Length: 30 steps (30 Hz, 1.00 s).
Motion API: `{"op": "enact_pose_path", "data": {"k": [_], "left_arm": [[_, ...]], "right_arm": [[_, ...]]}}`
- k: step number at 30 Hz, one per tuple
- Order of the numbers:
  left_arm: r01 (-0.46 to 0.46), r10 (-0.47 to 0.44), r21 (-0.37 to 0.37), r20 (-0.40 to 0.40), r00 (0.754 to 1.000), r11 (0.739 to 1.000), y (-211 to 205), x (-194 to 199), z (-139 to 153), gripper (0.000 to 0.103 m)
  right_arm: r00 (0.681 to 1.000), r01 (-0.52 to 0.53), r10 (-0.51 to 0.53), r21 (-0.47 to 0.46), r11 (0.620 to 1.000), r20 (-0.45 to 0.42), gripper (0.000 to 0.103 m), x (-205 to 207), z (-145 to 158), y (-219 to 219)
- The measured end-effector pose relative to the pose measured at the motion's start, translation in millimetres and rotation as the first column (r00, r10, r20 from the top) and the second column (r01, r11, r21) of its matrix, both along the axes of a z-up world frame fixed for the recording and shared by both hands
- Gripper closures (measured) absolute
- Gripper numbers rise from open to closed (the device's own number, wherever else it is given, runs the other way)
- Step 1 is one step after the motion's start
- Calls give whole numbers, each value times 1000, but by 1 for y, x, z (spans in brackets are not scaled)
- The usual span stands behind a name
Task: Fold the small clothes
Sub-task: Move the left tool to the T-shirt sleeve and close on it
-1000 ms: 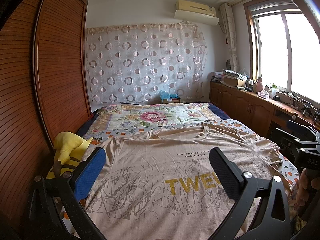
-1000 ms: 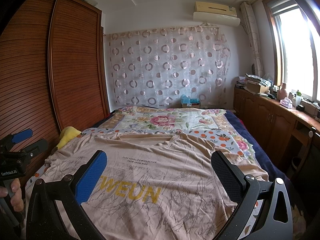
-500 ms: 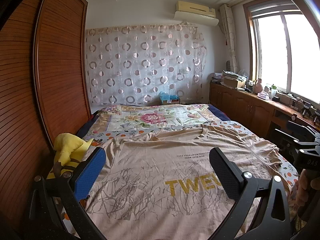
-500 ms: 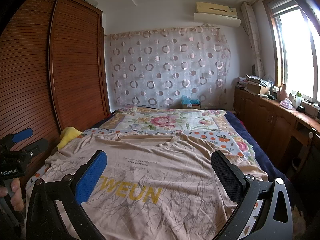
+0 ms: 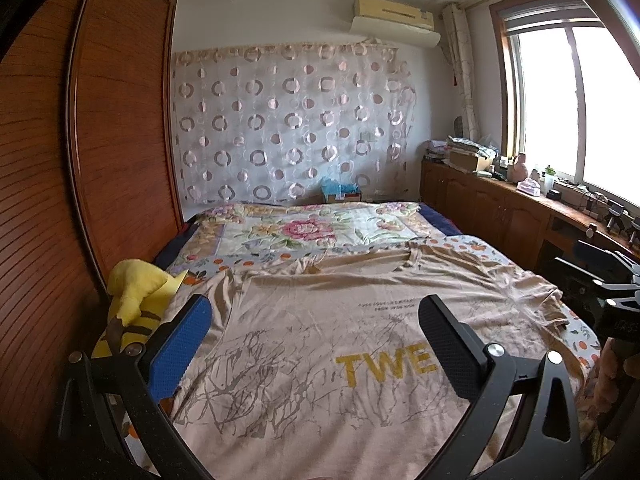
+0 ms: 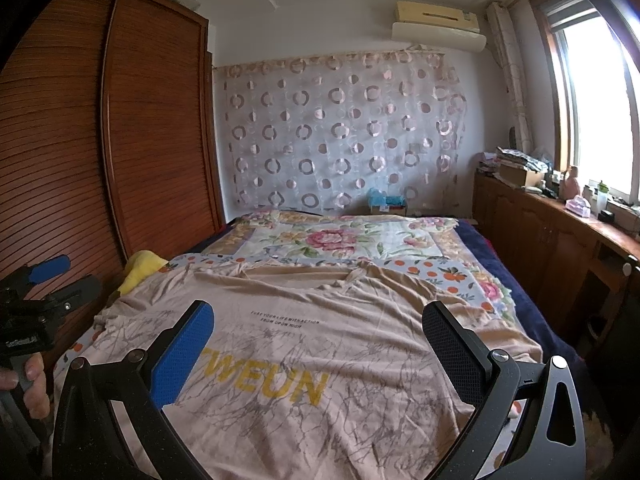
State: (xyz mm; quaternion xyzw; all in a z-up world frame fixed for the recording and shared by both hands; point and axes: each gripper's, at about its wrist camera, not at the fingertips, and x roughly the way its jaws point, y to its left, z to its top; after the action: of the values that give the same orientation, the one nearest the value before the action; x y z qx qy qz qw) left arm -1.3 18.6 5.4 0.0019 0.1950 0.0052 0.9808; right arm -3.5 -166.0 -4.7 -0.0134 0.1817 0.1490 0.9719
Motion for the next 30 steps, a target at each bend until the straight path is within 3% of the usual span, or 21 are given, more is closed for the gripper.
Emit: {"op": "enact_pose_path", "data": {"k": [22,30], "left_arm": [[-90,94,31,-157,983,995,65,37,-56,0],[-55,66,55,-241,968,997,98,47,-73,0]], "right_arm": [[989,-138,133,-75,988,-72,0,43,-9,14],[973,-197,182,-96,976,-145,0,63,-23,22]]}}
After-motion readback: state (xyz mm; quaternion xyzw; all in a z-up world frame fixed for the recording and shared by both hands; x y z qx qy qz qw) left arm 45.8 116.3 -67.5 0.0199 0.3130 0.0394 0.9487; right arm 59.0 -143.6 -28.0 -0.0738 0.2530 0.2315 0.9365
